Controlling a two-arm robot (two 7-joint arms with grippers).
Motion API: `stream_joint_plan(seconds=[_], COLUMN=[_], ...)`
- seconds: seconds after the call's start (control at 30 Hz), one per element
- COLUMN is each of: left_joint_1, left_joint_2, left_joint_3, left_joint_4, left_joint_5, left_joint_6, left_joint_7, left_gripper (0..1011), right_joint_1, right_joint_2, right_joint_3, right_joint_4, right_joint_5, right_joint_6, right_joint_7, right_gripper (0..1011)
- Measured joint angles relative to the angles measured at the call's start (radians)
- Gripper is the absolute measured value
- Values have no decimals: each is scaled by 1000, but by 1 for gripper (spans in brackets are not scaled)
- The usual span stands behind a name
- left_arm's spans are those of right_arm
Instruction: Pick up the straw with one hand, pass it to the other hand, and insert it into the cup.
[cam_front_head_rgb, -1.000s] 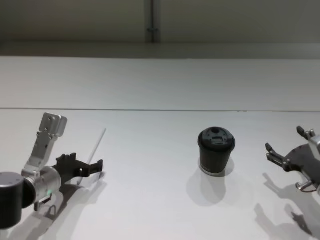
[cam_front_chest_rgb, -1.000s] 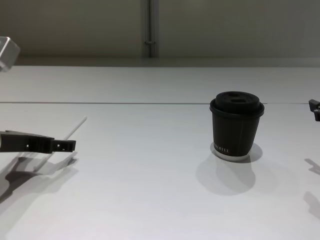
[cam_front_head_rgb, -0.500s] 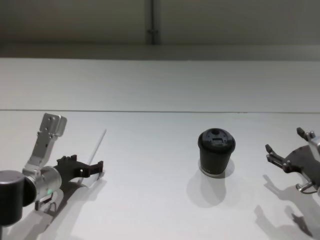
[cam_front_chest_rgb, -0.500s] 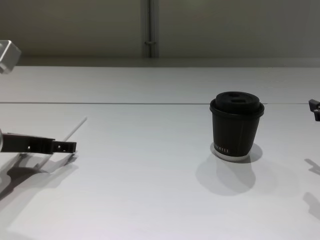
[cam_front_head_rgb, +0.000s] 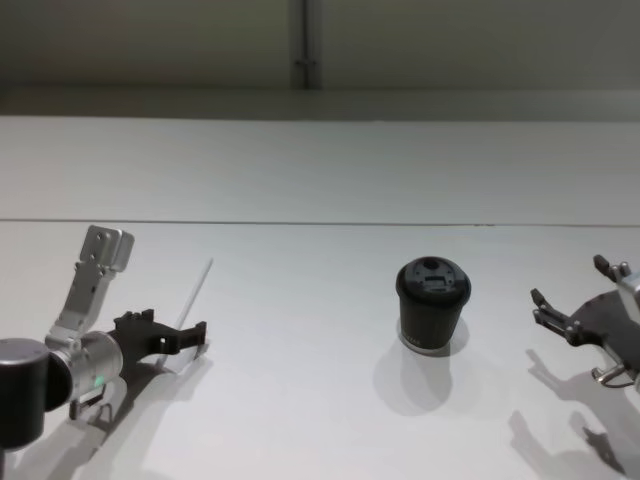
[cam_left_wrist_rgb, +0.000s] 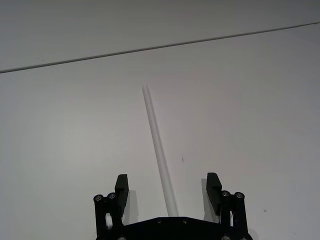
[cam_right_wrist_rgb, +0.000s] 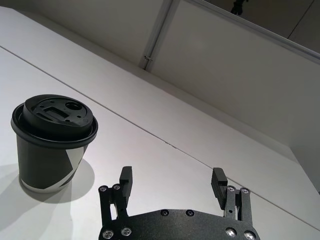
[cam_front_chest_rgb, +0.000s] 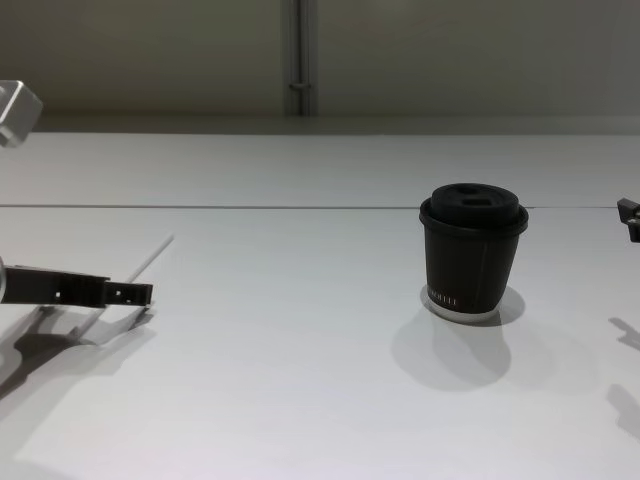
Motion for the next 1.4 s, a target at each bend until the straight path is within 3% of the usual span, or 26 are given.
stream_joint_plan(seconds=[0.23, 0.47, 1.1, 1.4], left_joint_1=[0, 1, 11, 20], left_joint_2=[0, 0, -1, -5], left_joint_3=[0, 0, -6, -19], left_joint_4=[0, -1, -15, -25], left_joint_5=[0, 0, 15, 32], left_joint_6=[-1, -2, -4, 4], left_joint_7=[3, 4, -17, -21], left_gripper=[946, 781, 646, 367], right_joint_1=[0, 0, 0, 0], right_joint_2=[0, 0, 0, 0], right_joint_3=[0, 0, 0, 0], right_joint_4=[0, 0, 0, 0], right_joint_5=[0, 0, 0, 0], right_joint_6=[0, 0, 0, 0], right_joint_7=[0, 0, 0, 0], right_gripper=[1001, 1001, 1001, 1001])
